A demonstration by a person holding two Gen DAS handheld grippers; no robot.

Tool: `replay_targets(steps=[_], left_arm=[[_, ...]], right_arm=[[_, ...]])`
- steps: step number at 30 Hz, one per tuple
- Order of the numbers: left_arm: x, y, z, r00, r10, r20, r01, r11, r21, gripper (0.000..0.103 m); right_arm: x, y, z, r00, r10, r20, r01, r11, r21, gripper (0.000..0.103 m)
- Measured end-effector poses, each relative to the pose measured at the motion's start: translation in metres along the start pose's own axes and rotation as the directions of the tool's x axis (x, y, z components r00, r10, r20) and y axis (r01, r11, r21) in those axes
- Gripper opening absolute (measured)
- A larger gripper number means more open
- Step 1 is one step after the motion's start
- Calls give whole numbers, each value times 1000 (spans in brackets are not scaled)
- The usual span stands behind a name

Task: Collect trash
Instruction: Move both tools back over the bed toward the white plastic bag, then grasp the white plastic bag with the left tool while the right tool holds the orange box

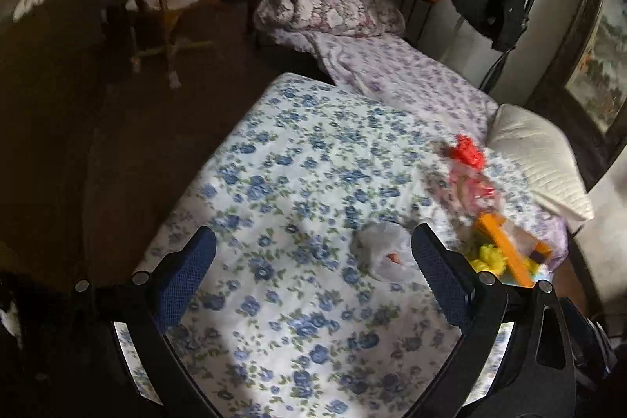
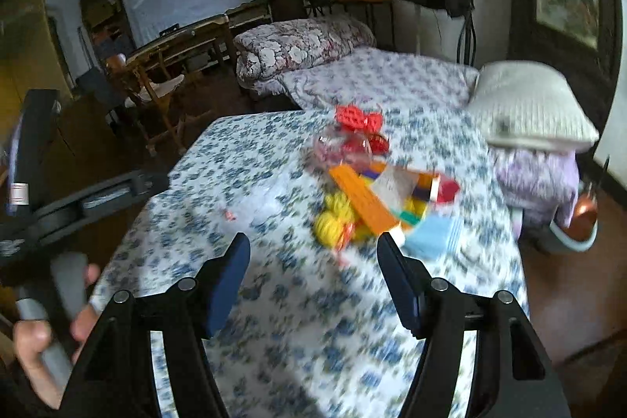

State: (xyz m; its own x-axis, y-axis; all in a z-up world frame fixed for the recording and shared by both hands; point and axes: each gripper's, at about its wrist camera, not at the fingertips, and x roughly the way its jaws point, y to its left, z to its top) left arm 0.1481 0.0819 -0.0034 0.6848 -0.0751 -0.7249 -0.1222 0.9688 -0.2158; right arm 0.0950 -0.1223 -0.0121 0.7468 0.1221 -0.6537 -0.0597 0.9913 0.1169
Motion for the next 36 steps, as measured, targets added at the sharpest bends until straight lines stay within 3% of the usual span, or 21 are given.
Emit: replay_targets(steps=[4,8,11,13,14,17,21,27,33,36], left_arm=[[-4,-1,0,999,-36,0,36,999,-20,96],[1,-3,-2,998,-56,-20,56,998,-22,96],[2,-2,-2,999,-48,-19,47,999,-17,96],[5,-1,-1,999,-41,-23,41,999,-17,96],[7,-1,-1,999,-38,-27,38,999,-15,96],[12,-3,-1,999,-29,-38,29,1000,-6,96],[11,-6,-3,999,-34,-33,35,999,13,96],[30,-23,-4,998,16,-67,-10,996,94,96],[59,-46,-13,991,60,-123,-32,976,216,96],[74,-58,-16,987,86,-134,-48,963,266,96]], right_arm=[[33,-5,32,999,-40,-37,40,999,-2,66],[78,-9,50,986,-89,-144,91,996,7,66],[106,-16,50,968,-104,-226,115,993,37,60],[113,-24,43,963,-108,-245,127,990,62,45],[113,-26,42,966,-84,-243,106,991,79,33],[95,-30,36,975,-25,-221,54,990,130,22],[60,-33,18,970,154,-188,-105,964,246,22],[13,-42,-16,976,179,-127,-134,945,298,22],[23,-48,-37,956,210,-205,-138,938,319,22],[23,-44,-35,962,186,-198,-123,949,290,23]])
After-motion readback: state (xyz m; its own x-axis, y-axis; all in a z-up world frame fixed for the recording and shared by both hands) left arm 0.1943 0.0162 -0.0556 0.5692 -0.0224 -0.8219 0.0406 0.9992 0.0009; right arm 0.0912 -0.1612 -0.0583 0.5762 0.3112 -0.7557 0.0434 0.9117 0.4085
